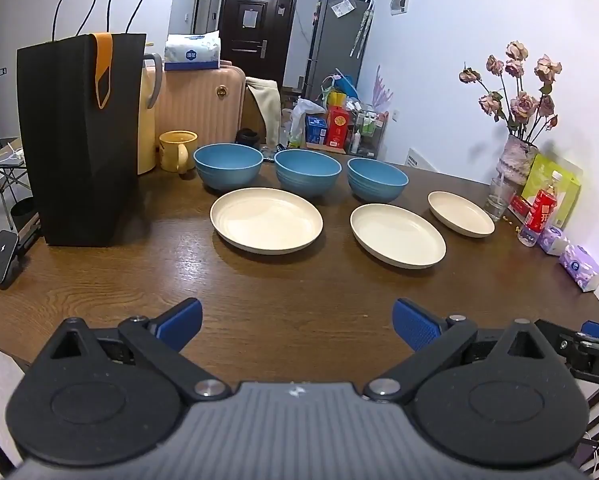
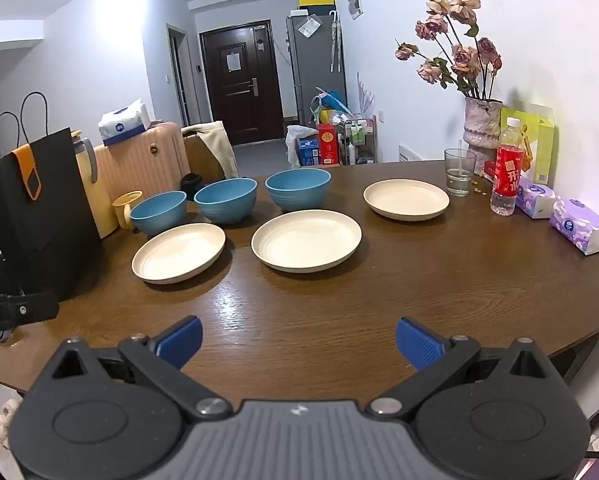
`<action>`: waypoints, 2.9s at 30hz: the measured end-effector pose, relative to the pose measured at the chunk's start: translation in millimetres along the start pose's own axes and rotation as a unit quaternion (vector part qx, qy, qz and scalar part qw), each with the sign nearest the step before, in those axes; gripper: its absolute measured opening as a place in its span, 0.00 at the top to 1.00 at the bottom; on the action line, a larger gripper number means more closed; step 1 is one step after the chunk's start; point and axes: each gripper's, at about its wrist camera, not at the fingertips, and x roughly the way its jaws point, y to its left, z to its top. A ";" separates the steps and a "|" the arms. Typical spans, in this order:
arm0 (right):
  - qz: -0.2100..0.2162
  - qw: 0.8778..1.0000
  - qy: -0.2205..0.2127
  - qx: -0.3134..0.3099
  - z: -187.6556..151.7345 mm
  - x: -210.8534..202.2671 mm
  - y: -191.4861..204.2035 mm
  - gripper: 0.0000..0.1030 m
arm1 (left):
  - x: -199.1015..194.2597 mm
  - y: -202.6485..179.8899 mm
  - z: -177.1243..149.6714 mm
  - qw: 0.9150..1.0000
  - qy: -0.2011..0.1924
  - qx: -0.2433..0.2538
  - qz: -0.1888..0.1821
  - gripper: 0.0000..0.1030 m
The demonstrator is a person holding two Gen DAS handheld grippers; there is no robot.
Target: Organize plates and bowls
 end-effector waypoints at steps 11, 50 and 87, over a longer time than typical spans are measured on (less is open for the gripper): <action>-0.002 1.000 0.002 -0.002 -2.9 -5.0 1.9 0.00 | 1.8 -1.4 -1.9 1.000 0.007 0.008 -0.005 0.00; 0.001 1.000 0.016 -0.007 -2.8 2.4 7.5 0.00 | 4.7 1.8 -4.6 1.000 0.018 0.013 -0.008 0.00; 0.003 1.000 0.024 -0.011 2.3 26.4 10.3 0.00 | 20.1 5.6 7.8 1.000 0.024 0.007 0.000 0.00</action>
